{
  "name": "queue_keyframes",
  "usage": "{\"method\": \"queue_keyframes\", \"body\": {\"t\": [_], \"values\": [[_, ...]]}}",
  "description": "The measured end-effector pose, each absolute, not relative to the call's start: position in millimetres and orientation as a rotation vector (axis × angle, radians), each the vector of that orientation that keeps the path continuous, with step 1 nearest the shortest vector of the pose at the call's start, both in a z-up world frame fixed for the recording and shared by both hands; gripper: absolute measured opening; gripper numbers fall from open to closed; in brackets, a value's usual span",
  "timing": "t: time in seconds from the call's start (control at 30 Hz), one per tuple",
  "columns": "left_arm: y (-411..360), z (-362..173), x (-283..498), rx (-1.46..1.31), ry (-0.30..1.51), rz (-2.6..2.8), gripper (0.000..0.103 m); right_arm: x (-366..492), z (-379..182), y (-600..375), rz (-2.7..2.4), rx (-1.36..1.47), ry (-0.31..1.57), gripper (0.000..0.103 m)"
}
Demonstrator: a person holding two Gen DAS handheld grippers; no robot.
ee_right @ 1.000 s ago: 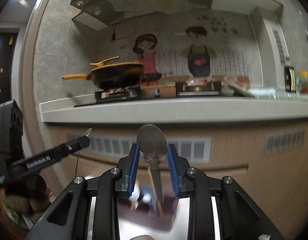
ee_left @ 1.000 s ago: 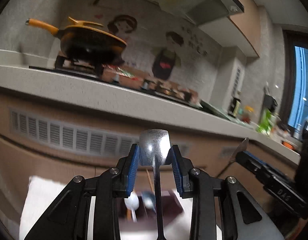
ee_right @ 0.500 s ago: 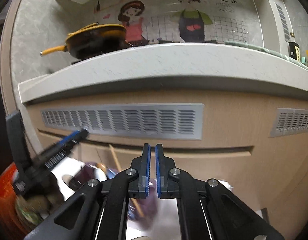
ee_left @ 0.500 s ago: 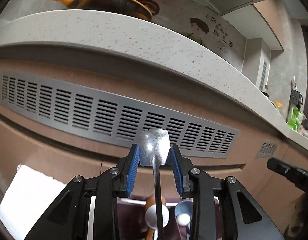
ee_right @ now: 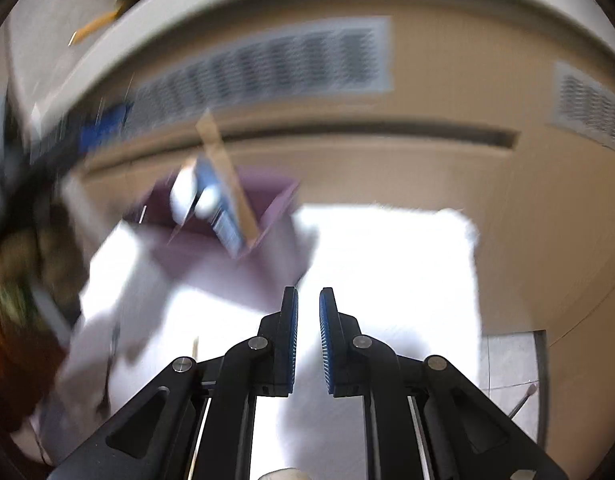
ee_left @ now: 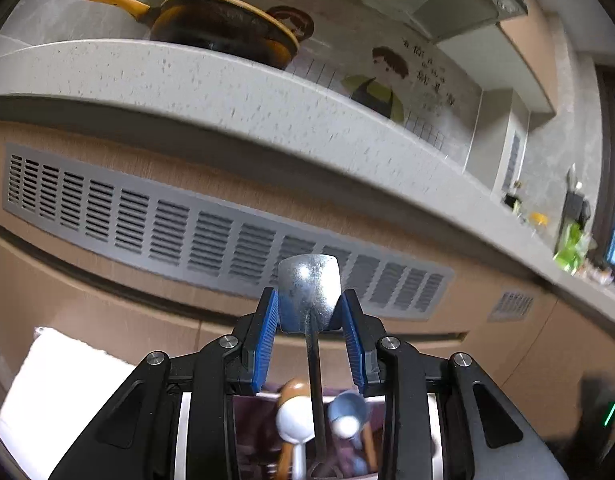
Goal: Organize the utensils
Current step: 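Open the left tool over the caddy dropping the shovel while the right tool drops the brown spoon in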
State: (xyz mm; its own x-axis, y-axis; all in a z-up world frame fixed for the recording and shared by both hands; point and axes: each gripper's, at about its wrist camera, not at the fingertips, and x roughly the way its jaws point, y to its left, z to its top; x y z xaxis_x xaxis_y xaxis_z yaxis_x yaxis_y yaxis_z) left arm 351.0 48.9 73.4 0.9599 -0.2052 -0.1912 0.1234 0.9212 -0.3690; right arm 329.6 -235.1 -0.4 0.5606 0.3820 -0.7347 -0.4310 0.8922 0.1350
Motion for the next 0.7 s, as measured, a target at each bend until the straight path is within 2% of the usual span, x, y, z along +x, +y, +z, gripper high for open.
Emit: {"method": "queue_keyframes", "body": {"t": [0.17,0.33,0.57,0.7], "values": [[47,86,351,-0.38,0.204,-0.188,0.033,311,-13,-218,0.54,-0.04,0.875,0.012],[40,67,354,-0.341,0.169,-0.127,0.033,292,-10,-217,0.534,-0.053,0.85,0.012],[49,64,339,-0.315,0.277,-0.137,0.036,271,-16,-214,0.52,-0.087,0.886,0.015],[67,63,313,-0.275,0.406,-0.125,0.037,261,-33,-207,0.554,-0.075,0.961,0.017]]}}
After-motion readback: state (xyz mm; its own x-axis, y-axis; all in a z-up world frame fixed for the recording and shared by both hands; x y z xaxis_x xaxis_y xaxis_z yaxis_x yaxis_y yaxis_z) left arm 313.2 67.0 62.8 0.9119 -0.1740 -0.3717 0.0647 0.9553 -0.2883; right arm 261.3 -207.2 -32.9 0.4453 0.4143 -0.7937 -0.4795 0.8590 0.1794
